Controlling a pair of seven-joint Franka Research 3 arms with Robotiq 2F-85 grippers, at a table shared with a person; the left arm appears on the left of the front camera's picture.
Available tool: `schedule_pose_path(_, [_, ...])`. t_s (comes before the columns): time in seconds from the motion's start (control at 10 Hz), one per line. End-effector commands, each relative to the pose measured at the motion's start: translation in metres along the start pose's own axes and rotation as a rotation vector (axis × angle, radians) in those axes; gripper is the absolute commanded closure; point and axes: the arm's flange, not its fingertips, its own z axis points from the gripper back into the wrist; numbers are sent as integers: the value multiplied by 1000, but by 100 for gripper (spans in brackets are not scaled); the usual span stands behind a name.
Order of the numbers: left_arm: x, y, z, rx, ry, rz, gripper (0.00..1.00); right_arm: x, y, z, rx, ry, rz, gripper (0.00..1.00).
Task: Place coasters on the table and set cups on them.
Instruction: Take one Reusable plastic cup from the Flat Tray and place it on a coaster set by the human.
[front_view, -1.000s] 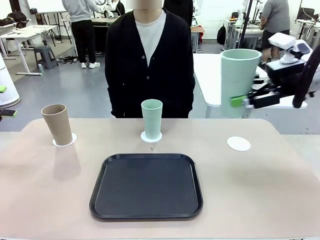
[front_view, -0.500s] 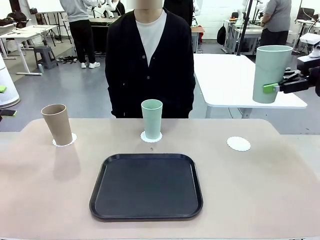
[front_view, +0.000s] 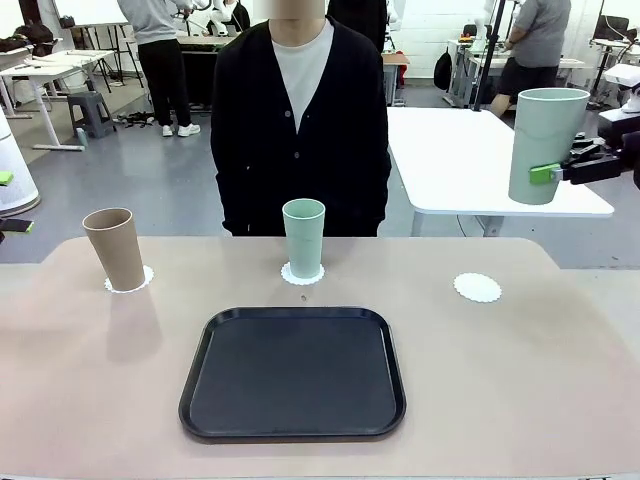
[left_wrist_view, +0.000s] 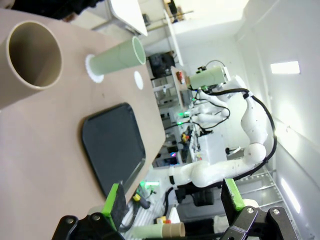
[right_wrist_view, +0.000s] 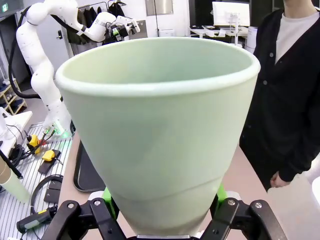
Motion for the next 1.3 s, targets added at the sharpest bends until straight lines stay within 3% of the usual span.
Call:
schedule_pose_path(0.0, [0,-1,1,-1,-4,-5,0,-1,1,-3,-1,2,-3,19])
schedule_pose_path(0.2, [0,-1,1,-1,-4,-5,0,-10,-16,-3,49,-36,81,19])
schedule_pose_path(0.5, [0,-1,1,-1,-4,-5,0,-65,-75,-3,56,-130,87,19])
schedule_pose_path(0.8, [0,-1,1,-1,-4,-5,0,-111,-104,-13,81,-125,104,19])
schedule_pose_path(1.2, [0,-1,1,-1,-4,-5,0,-156,-113,-36,108,-78,88,19])
